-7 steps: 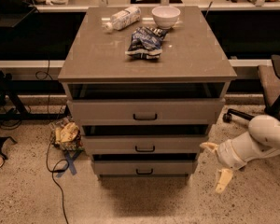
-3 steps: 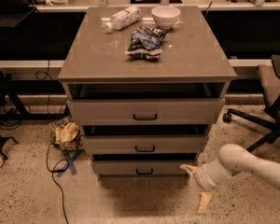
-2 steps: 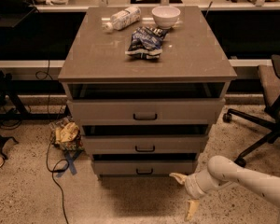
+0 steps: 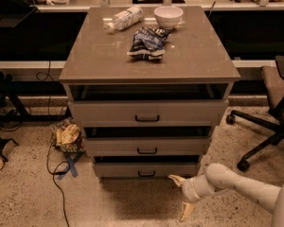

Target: Open bottom drawer

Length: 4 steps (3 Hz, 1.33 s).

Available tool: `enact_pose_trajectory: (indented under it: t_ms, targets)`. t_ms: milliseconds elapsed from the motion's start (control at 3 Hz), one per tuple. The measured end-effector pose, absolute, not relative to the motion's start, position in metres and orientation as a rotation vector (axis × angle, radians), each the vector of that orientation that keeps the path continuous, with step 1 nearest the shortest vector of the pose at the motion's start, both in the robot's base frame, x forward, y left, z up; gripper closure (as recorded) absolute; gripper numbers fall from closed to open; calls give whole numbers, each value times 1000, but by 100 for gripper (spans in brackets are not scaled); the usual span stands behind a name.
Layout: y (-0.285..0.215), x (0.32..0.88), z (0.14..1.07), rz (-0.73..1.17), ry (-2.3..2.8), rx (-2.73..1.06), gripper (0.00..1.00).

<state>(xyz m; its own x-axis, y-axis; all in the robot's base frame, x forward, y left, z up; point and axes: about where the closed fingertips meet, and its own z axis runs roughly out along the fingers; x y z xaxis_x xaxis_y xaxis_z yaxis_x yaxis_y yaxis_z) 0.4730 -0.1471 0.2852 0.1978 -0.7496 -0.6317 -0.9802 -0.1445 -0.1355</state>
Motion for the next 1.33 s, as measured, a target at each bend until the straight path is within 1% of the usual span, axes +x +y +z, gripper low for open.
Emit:
enact_pose_trajectory:
  t_ms: [667, 1000, 1333]
  targets:
    - [-126, 538, 222, 510, 1578, -1750, 0]
    - [-128, 541, 221, 504, 1581, -1747, 0]
    - [-123, 554, 218, 432, 1553, -1743, 0]
